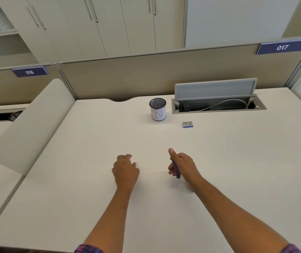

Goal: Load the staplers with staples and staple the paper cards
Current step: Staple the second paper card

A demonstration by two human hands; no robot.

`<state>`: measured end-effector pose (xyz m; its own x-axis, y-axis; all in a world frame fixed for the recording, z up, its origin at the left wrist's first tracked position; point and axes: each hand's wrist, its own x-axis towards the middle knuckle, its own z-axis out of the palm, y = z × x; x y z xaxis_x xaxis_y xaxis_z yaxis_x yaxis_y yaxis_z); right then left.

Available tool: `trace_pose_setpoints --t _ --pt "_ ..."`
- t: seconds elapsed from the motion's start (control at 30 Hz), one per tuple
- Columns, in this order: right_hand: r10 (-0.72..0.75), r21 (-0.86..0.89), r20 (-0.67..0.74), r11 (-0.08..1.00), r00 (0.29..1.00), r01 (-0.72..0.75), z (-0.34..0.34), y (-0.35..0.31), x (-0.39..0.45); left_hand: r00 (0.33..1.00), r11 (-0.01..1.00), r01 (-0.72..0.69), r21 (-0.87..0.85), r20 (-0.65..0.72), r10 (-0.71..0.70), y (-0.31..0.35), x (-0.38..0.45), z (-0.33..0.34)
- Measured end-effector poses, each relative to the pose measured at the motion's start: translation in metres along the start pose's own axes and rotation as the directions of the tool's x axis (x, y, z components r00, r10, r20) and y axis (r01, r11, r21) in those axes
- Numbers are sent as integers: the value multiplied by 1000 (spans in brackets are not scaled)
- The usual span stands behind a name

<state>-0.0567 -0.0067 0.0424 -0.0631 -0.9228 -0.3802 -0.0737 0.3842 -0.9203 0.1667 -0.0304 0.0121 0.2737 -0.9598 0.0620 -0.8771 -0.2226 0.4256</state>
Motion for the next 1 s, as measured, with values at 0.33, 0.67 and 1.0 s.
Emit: trace_pose_setpoints --t 0.33,0.67,1.0 --pt "4 -15 22 1000 1000 -4 7 2 -3 944 948 258 184 161 -288 -34 3 -2" --pt "39 -5 23 999 999 -39 5 9 -2 877 907 408 105 229 -422 -38 15 6" --pt "55 -5 52 998 997 -55 16 11 -1 924 951 308 18 235 -303 -36 7 4"
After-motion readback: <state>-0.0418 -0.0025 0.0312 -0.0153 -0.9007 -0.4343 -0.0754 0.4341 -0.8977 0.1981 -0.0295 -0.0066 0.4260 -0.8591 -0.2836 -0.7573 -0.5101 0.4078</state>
